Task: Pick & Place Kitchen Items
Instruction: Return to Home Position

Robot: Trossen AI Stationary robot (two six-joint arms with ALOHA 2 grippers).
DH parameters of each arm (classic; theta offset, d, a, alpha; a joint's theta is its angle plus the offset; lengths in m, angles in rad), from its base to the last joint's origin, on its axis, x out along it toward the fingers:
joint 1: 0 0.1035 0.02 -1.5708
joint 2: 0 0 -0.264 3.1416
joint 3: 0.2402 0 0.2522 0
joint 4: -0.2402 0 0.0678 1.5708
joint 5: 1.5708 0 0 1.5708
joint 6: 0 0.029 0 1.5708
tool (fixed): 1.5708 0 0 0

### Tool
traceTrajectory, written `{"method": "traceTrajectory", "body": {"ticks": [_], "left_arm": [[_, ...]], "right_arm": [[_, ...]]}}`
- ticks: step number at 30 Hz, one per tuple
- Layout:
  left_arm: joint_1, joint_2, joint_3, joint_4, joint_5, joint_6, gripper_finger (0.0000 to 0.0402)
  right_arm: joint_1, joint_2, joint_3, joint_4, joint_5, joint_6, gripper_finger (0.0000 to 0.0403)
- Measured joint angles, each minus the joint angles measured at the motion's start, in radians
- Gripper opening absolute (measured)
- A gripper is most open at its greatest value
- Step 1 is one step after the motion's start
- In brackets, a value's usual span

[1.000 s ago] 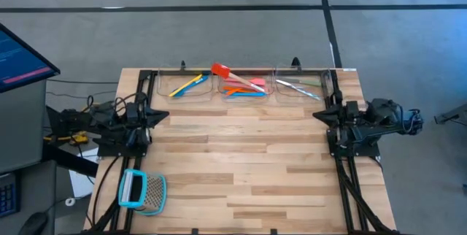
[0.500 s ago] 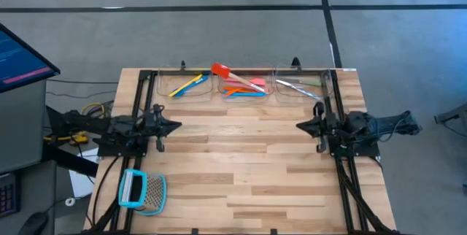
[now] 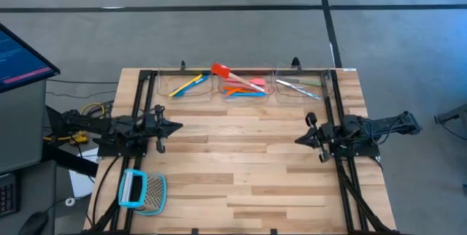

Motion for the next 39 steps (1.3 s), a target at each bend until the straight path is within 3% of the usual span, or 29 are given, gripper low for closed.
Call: {"method": "traceTrajectory", "body": {"ticks": [39], "left_arm": [[0.000,0.001,-0.001,0.011,-0.001,-0.005,0.0003]], "right_arm": [[-0.015,0.000,0.000,-0.005,-0.011,-0.052,0.0000]]}}
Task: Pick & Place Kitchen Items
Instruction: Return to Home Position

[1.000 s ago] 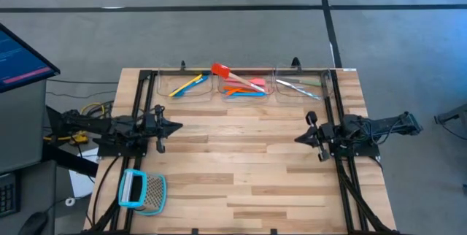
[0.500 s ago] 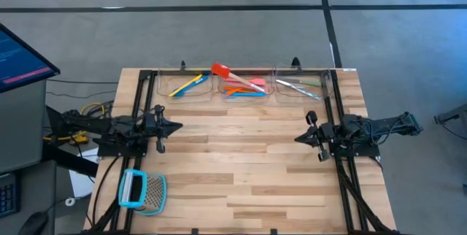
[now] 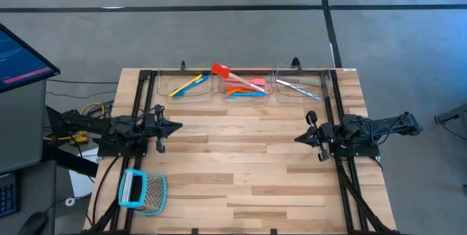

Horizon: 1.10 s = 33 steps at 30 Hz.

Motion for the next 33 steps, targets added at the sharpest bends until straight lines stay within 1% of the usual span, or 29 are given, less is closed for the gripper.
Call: {"method": "traceTrajectory", "body": {"ticks": [33], "left_arm": [[0.000,0.000,0.000,0.015,0.000,0.000,0.0003]], "right_arm": [[0.000,0.000,0.000,0.000,0.000,0.000,0.0000]]}}
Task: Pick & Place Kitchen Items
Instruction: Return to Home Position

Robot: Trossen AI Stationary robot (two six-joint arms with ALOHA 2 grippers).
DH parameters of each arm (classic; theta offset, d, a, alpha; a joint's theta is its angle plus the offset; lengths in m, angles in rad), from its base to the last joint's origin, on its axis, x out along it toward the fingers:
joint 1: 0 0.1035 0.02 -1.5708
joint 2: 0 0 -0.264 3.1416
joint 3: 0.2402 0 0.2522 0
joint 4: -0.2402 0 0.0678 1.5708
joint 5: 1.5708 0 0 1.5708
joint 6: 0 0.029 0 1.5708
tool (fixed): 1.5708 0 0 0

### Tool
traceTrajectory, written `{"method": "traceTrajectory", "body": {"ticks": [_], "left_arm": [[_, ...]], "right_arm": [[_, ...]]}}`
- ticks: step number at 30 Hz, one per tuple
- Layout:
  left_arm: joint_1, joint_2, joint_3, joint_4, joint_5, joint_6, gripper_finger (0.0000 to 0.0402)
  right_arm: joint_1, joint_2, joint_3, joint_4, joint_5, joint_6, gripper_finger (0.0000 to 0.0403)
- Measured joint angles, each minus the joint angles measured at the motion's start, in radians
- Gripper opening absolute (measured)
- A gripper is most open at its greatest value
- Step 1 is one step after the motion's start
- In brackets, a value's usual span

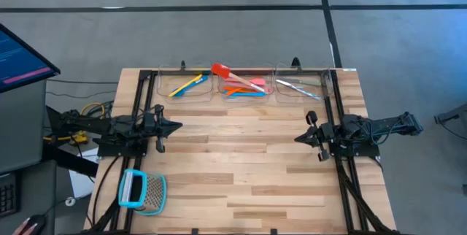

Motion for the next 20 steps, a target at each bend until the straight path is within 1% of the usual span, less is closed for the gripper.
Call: {"method": "traceTrajectory", "body": {"ticks": [20], "left_arm": [[0.000,0.000,0.000,0.008,0.000,0.000,0.0003]], "right_arm": [[0.000,0.000,0.000,0.000,0.000,0.000,0.0000]]}}
